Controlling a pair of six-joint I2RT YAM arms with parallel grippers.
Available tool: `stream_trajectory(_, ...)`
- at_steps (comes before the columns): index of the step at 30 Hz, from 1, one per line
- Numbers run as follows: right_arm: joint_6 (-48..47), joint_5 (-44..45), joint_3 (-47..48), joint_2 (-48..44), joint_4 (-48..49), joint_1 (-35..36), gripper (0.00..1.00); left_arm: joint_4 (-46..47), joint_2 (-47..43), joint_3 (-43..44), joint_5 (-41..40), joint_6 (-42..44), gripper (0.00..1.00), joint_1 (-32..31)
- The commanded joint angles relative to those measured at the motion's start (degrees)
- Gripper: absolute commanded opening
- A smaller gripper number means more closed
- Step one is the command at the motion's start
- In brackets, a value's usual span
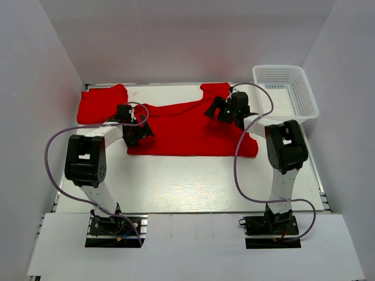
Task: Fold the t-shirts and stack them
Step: Fold the flattened tshirt in 1/3 of the way
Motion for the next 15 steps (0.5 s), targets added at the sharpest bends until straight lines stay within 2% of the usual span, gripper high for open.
stream_trajectory(1, 0.5, 2.4, 6.5, 4.2, 4.8, 0.2, 0.90, -3.3, 1.6, -2.9, -2.8, 0.6, 0.99, 0.0)
stream_trajectory(4, 0.1, 0.8, 11.1, 6.0, 1.8, -0.1, 0.90, -4.6, 1.6, -1.8, -3.3, 1.1, 0.99, 0.0)
stream_trajectory(8, -5.9, 2.0, 13.1, 3.8, -1.6, 0.0, 0.90, -5.3, 0.3, -0.5, -3.9, 1.1, 0.99, 0.5)
stream_trajectory(15, -11.4, 4.1, 7.6, -5.3, -9.8, -0.1, 0.90, -5.3, -1.4, 0.5, -3.9, 1.1, 0.99, 0.5)
